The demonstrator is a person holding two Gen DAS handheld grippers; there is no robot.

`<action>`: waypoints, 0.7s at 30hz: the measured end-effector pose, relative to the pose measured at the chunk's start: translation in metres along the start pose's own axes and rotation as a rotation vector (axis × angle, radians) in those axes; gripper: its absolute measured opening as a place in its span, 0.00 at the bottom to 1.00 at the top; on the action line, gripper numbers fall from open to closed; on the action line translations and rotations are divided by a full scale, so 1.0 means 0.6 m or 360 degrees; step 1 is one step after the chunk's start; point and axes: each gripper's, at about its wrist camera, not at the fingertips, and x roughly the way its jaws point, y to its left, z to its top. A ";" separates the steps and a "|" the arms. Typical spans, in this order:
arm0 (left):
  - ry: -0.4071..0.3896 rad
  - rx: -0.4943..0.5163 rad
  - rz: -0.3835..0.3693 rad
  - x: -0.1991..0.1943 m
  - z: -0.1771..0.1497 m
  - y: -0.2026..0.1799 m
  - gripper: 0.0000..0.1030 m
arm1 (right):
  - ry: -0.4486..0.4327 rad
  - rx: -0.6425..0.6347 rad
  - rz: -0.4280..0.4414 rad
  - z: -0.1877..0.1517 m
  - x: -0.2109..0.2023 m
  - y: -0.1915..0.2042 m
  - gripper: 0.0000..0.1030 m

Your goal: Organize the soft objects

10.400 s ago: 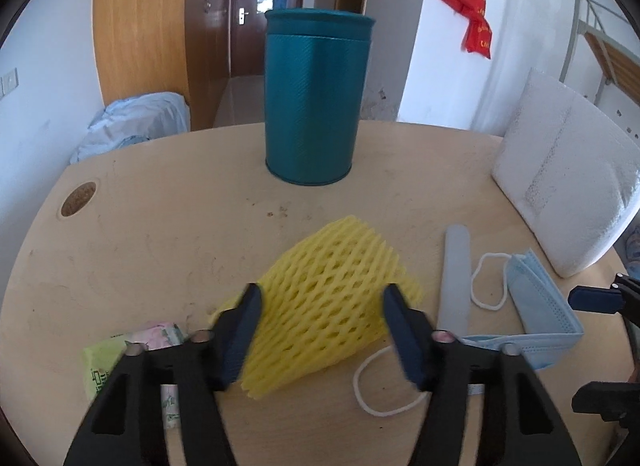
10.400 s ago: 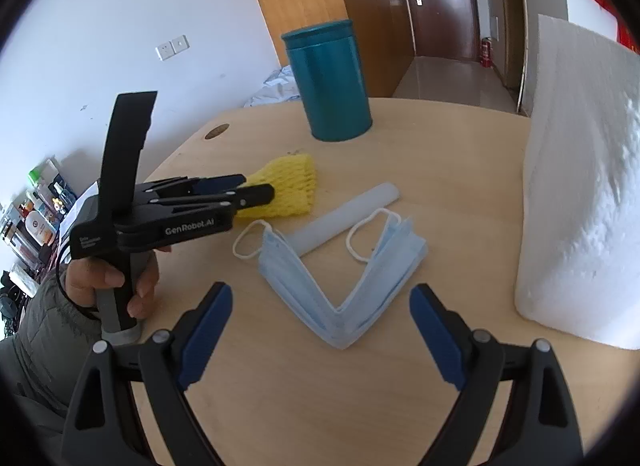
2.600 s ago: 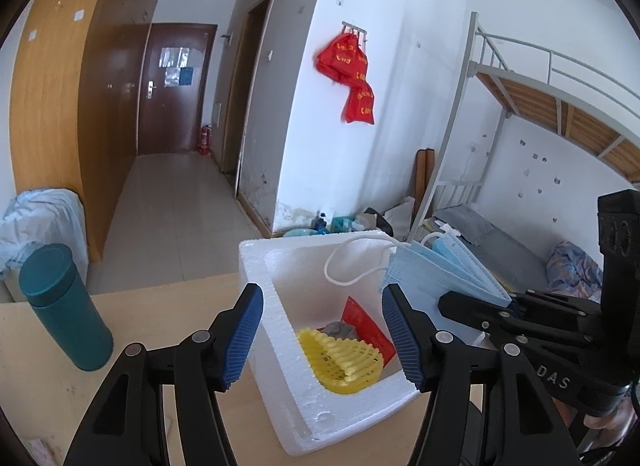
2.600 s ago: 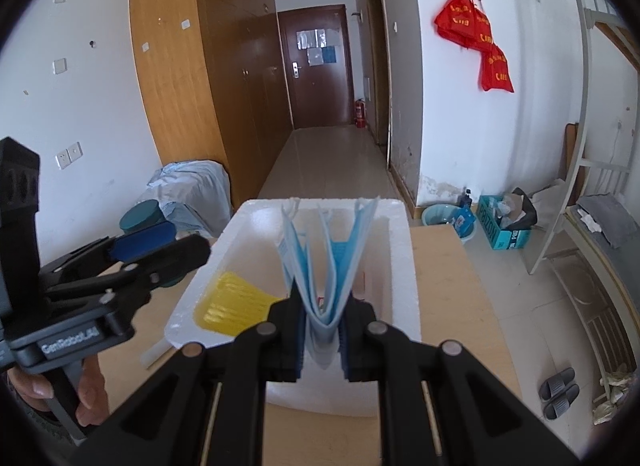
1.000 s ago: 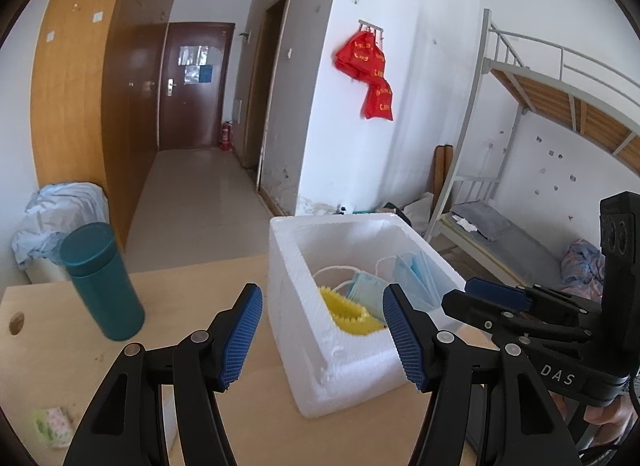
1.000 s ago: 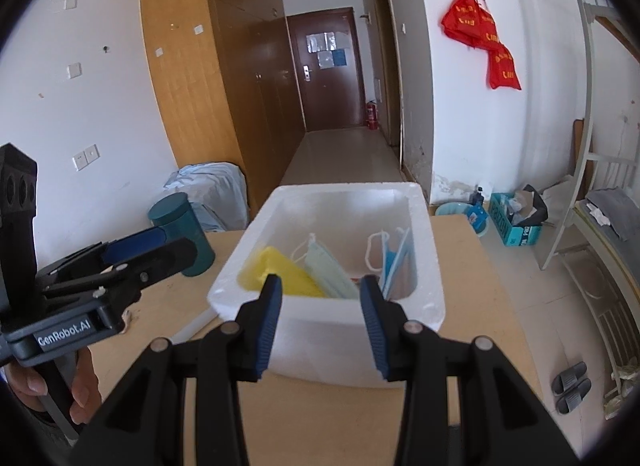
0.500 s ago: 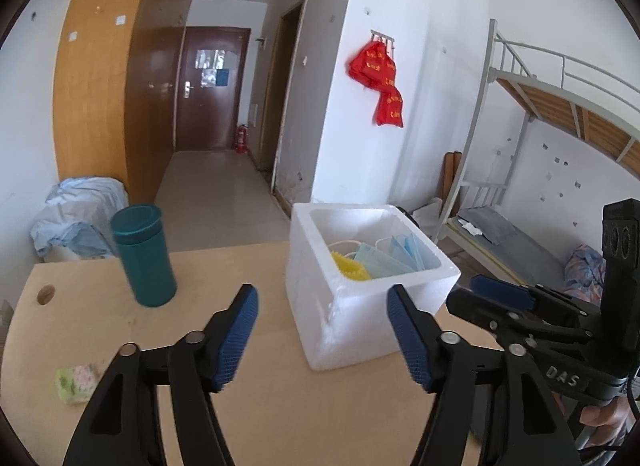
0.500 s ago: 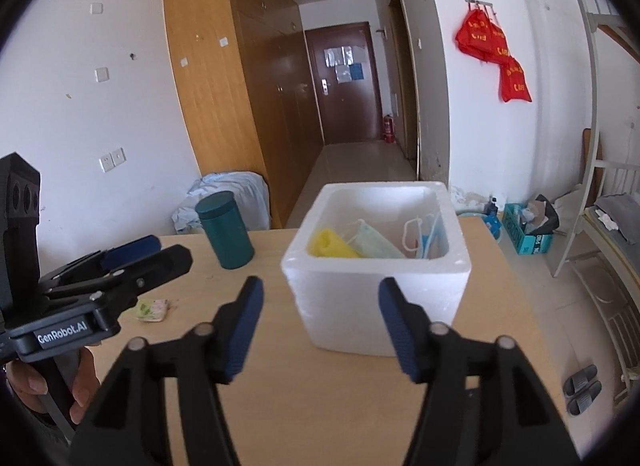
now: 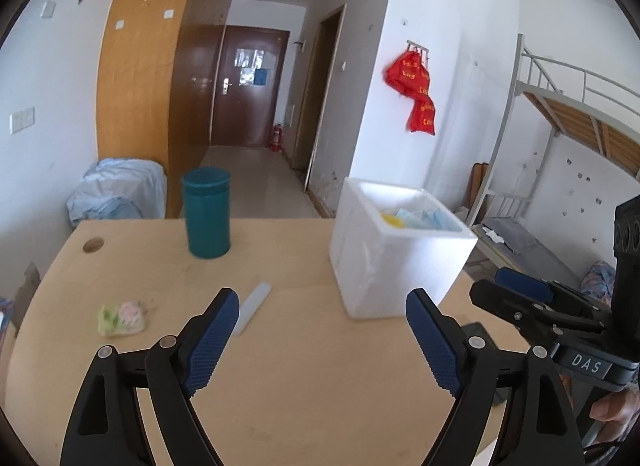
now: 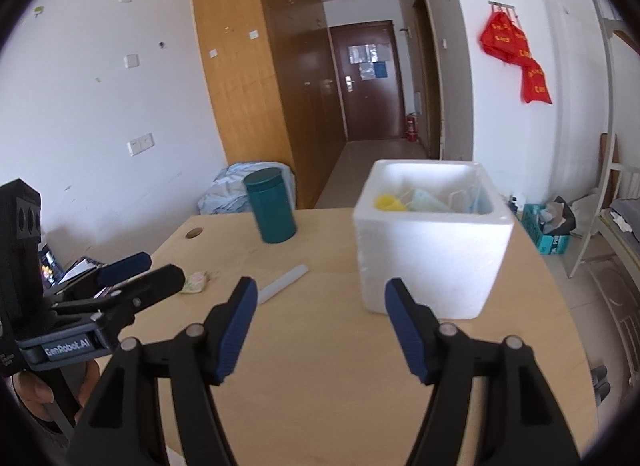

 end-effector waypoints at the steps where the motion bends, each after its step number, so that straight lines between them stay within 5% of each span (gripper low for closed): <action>1: 0.0000 -0.0008 0.0011 -0.007 -0.007 0.006 0.84 | -0.0002 -0.0014 0.0004 -0.003 -0.003 0.008 0.68; 21: -0.0104 -0.0196 0.0286 -0.142 -0.083 0.114 0.84 | 0.0056 -0.0122 0.0238 -0.047 0.013 0.128 0.69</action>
